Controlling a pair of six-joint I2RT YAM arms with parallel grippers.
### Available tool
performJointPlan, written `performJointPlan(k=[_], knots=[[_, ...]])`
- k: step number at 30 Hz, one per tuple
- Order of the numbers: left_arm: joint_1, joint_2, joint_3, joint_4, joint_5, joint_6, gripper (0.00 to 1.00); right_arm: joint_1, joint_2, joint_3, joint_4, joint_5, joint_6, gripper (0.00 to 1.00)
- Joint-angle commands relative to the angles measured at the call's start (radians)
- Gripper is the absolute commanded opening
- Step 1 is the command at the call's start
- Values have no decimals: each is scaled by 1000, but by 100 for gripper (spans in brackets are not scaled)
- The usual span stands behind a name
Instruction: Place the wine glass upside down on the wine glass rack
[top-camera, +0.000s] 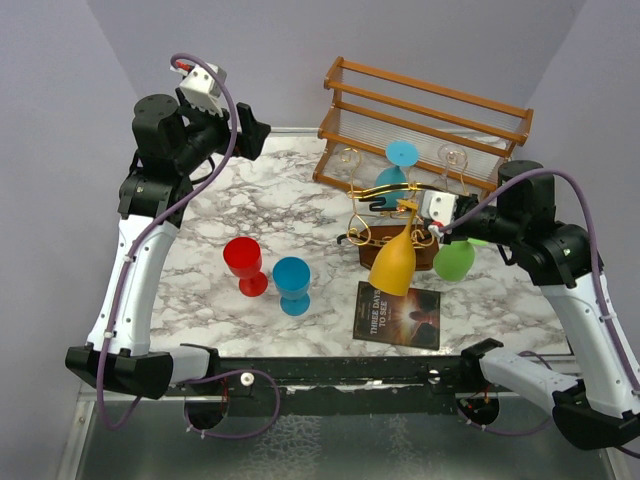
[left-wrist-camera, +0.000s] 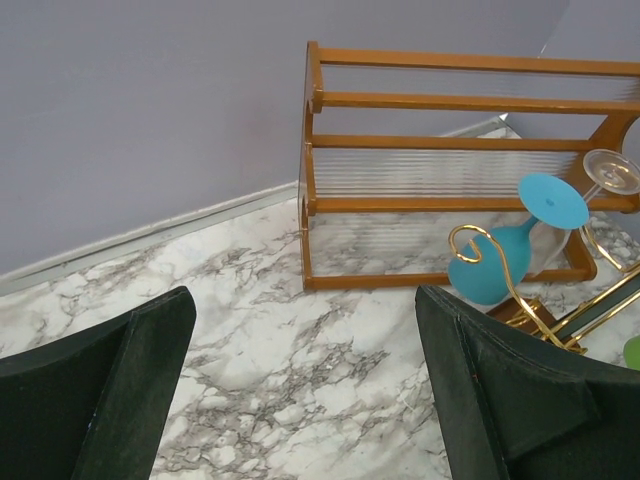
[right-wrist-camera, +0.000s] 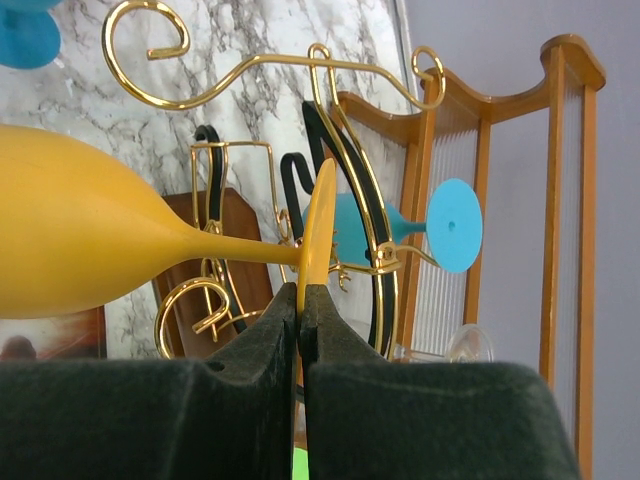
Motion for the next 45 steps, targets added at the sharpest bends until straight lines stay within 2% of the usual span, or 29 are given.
performJointPlan(k=[1,15,28,45], knots=[[10,-22,-6,35,28,-23,95,20,-11,-46,84,66,-15,1],[17,-6,1,48,62,-46,95,71,-47,-156,186,217,-5,1],[17,7,15,61,101,-80,95,74,-95,-167,170,319,-35,1],[17,16,21,64,119,-94,95,74,-133,-224,172,354,-50,1]])
